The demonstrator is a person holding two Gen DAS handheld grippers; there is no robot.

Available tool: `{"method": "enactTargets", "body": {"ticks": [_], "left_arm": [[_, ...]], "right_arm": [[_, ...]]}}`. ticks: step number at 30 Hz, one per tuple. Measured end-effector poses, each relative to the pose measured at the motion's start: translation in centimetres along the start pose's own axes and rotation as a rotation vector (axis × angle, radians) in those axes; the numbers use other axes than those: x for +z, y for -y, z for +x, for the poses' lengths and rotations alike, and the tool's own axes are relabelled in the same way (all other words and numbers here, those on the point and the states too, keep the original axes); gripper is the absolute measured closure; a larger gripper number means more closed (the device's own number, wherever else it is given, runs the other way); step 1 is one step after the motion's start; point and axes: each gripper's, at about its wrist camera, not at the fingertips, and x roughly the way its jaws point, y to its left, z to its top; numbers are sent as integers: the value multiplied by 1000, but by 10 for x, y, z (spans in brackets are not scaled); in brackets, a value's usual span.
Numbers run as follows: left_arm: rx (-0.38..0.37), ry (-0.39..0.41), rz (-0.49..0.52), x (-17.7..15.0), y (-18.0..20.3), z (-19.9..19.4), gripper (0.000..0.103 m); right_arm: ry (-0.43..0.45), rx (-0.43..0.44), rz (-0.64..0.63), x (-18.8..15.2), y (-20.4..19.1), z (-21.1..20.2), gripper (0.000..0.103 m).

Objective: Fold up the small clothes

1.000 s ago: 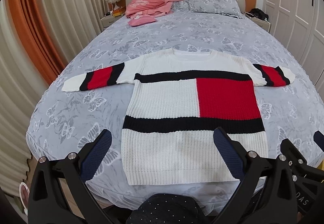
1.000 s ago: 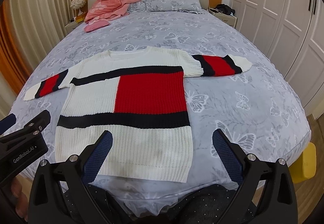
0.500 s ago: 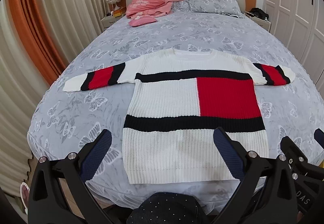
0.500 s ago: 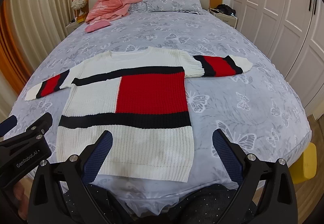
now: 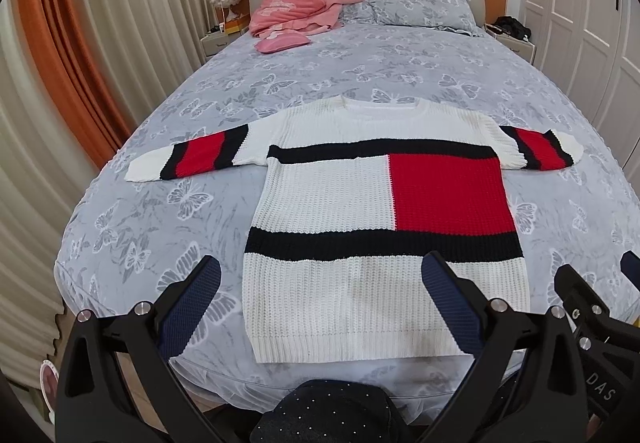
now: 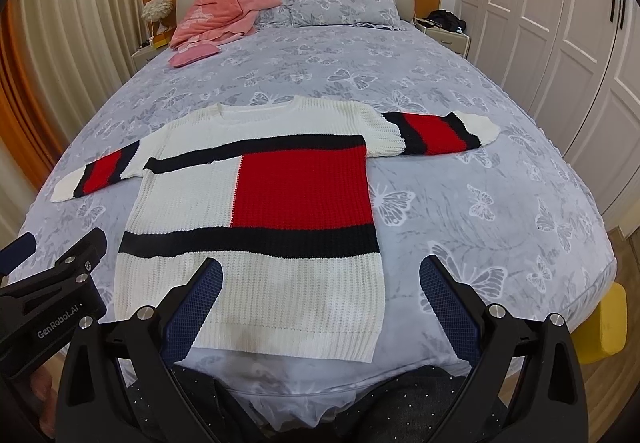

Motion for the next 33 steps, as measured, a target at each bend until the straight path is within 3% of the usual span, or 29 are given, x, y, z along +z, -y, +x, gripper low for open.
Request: {"method": "enactTargets", "body": {"ticks": [33], "left_arm": [[-13, -7, -7, 1, -2, -2, 5]], "right_arm": [[-1, 8, 6, 5, 1, -1, 6]]}}
